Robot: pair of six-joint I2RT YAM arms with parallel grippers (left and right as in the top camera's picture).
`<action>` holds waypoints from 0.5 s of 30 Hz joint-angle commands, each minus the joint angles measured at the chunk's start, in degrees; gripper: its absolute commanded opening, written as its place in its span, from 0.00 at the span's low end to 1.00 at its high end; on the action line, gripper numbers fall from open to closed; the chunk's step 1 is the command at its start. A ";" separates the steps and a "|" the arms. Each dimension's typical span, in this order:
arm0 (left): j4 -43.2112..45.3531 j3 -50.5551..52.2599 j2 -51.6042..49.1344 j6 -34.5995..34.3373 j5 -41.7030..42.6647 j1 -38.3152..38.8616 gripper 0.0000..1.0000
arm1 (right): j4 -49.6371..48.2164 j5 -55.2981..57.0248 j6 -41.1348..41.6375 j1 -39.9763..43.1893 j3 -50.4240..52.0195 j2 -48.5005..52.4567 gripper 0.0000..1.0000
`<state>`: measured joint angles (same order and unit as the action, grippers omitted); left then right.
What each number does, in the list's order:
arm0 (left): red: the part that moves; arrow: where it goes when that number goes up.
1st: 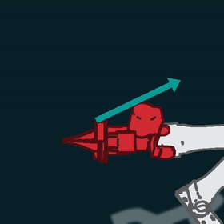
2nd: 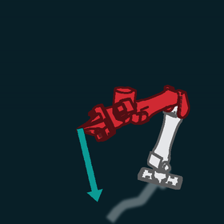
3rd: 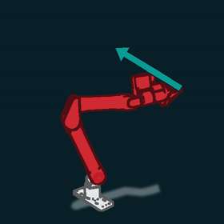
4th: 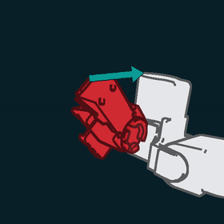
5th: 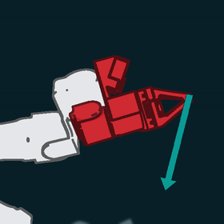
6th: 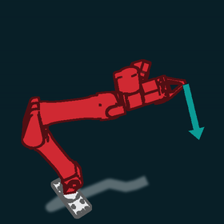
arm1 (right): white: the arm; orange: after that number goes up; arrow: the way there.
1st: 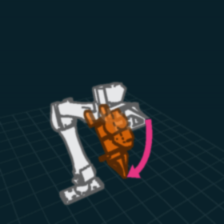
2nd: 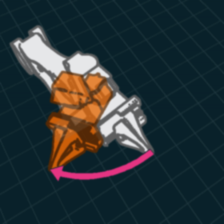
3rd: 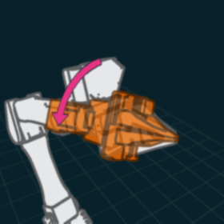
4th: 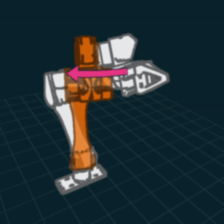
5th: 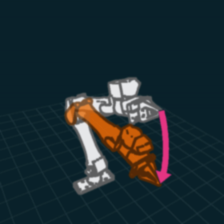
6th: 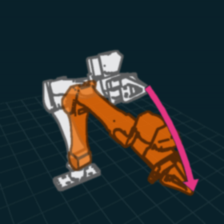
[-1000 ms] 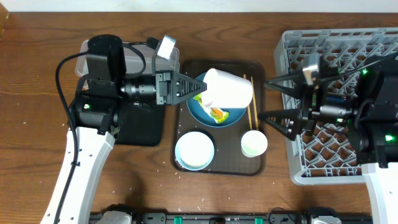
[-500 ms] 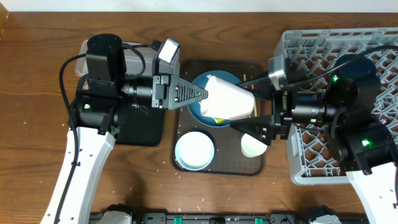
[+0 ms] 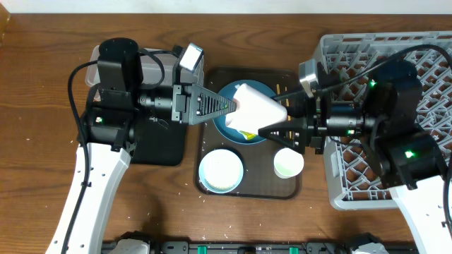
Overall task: Sort waste into correct bins and load items into the dishwasher rack
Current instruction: 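Place the pink-lined cup upside down in the grey rack with right gripper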
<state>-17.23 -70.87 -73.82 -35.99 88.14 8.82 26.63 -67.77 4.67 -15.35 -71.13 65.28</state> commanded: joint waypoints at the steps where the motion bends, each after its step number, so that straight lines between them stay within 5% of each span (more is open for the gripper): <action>1: 0.24 -1.01 0.20 0.79 0.28 0.02 0.68 | 2.86 3.65 2.56 6.80 -0.85 -3.80 0.53; 9: 0.24 -0.98 0.20 0.79 0.28 0.04 0.69 | 29.24 40.72 9.07 29.73 -0.87 -7.32 0.49; 15: 0.24 -0.98 0.20 0.83 -0.24 0.04 0.69 | 44.72 60.41 11.67 35.01 -0.87 -3.02 0.49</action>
<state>-17.28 -70.87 -73.82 -35.99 88.14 8.84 69.41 -21.37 13.89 18.52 -71.50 60.27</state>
